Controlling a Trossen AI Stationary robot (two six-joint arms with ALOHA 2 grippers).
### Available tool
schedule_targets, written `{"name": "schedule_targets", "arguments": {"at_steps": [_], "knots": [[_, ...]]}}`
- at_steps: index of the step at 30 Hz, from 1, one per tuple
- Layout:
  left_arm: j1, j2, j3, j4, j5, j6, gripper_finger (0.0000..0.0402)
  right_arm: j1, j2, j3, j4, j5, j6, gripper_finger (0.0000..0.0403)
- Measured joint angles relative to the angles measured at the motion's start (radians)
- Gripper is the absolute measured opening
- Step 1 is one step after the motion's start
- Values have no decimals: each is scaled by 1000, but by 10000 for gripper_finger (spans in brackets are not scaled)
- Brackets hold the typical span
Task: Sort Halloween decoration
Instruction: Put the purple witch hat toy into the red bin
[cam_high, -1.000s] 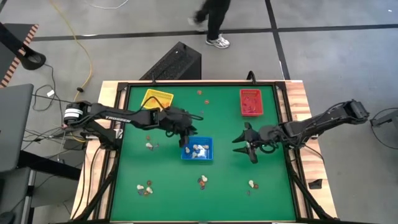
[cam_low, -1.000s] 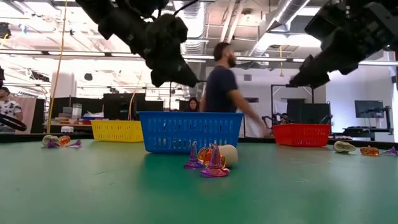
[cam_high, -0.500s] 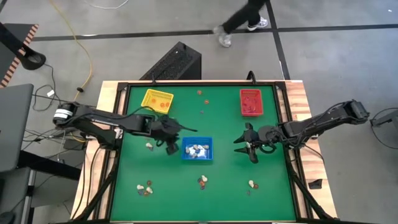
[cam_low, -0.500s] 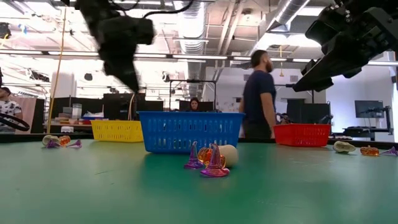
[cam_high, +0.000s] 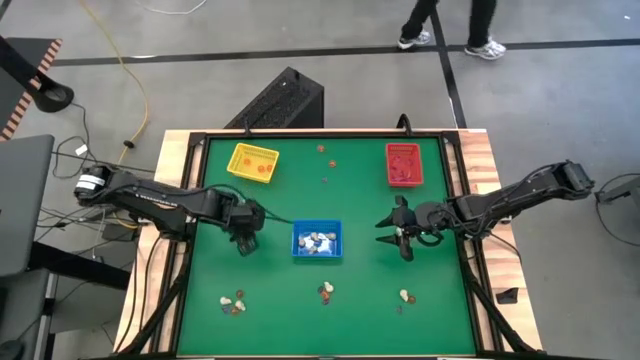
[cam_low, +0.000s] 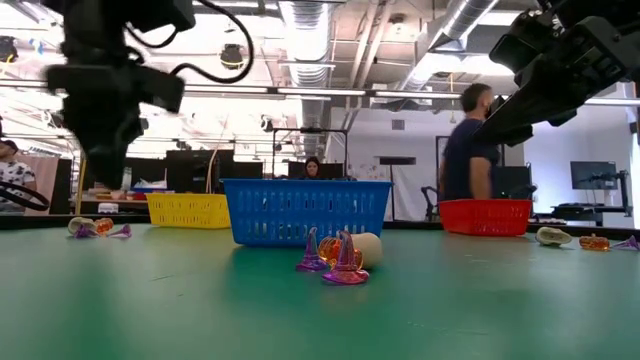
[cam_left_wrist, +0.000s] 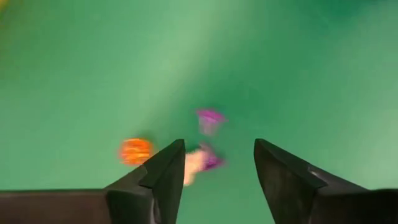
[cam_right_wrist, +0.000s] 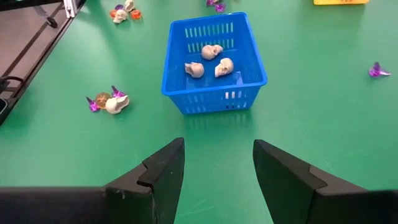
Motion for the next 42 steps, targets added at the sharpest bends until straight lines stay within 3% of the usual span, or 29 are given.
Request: {"name": "schedule_targets", "arguments": {"at_steps": [4, 9, 28, 42], "knots": [[-41, 0, -72, 109, 21, 93, 194, 0, 0, 0, 0, 0, 0, 220], [-47, 9, -140, 238, 14, 97, 192, 0, 0, 0, 0, 0, 0, 220], [-40, 9, -271, 388, -40, 113, 162, 0, 0, 0, 24, 0, -2, 220], [-40, 9, -271, 389, -85, 125, 59, 0, 0, 0, 24, 0, 0, 221]]}}
